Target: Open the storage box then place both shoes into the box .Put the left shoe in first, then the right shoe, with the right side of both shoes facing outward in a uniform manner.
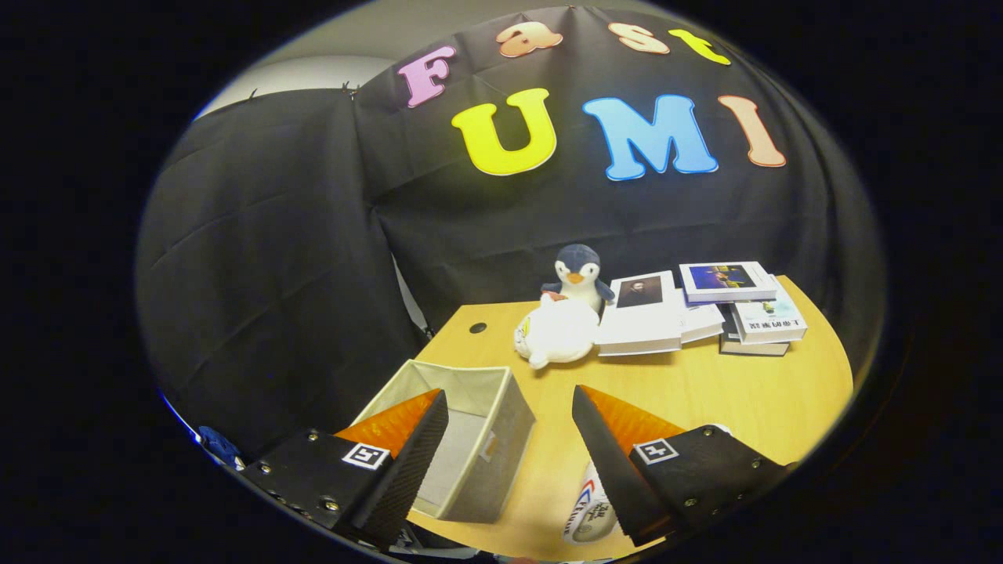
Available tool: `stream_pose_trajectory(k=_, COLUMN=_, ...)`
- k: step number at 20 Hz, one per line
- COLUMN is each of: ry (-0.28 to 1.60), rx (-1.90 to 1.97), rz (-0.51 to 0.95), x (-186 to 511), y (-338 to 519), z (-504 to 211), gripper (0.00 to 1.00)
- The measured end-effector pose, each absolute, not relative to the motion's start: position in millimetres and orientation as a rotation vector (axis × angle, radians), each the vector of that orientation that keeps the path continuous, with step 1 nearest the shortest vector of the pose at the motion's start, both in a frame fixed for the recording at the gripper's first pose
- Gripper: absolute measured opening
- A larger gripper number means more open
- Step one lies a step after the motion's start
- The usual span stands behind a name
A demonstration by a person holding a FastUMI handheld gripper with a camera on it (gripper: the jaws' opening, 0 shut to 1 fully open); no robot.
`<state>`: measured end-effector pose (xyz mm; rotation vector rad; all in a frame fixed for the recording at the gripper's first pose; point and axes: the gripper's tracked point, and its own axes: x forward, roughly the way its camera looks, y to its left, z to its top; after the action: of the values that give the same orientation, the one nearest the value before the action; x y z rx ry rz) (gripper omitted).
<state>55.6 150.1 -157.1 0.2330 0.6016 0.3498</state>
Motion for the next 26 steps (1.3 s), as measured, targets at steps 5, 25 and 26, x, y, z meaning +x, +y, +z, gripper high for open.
stream_pose_trajectory(k=5, ry=0.655, rx=0.234, rz=0.301, x=58.8, y=118.2, z=-191.5, gripper=0.98)
stream_pose_trajectory(k=25, ry=0.98, rx=0.251, rz=0.202, x=22.1, y=68.8, z=-336.3, gripper=0.98)
stream_pose_trajectory(k=26, ry=0.993, rx=0.253, rz=0.199, x=19.9, y=68.4, z=-341.1, gripper=0.98)
